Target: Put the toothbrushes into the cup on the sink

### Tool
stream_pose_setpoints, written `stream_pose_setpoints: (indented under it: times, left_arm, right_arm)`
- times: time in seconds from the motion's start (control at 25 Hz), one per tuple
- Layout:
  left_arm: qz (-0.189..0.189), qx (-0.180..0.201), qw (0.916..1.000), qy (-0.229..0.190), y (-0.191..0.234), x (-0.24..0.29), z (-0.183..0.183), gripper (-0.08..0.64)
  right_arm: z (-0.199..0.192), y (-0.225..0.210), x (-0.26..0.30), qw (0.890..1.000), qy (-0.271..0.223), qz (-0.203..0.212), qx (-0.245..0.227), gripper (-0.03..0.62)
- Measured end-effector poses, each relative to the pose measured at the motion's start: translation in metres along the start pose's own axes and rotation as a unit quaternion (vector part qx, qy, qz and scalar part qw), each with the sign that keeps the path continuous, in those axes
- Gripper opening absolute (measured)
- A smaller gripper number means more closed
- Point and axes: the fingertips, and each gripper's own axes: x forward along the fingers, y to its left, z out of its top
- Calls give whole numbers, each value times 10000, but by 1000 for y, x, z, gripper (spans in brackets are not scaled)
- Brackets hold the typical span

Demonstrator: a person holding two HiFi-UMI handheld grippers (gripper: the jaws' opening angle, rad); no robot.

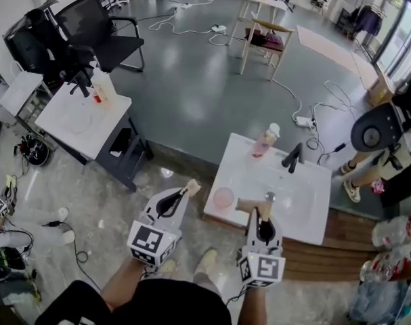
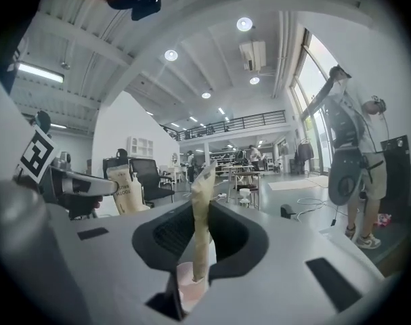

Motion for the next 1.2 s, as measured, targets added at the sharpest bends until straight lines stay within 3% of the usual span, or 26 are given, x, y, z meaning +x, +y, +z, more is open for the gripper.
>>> stream_pose_setpoints:
  times: [0.52,1.0,1.2]
  left_arm:
    - [715,-226,9969,245,34,1,-22,3]
    - [911,-486,9933,512,45,16,-54,3]
    - [915,-419,9936,508,50,22,-63,5]
  right_arm:
    - [-38,12,60,9968,425,671,65,57]
    - [-91,16,92,9918,936,866,45,57]
    - [-108,15,100,9901,1102,871,11,57]
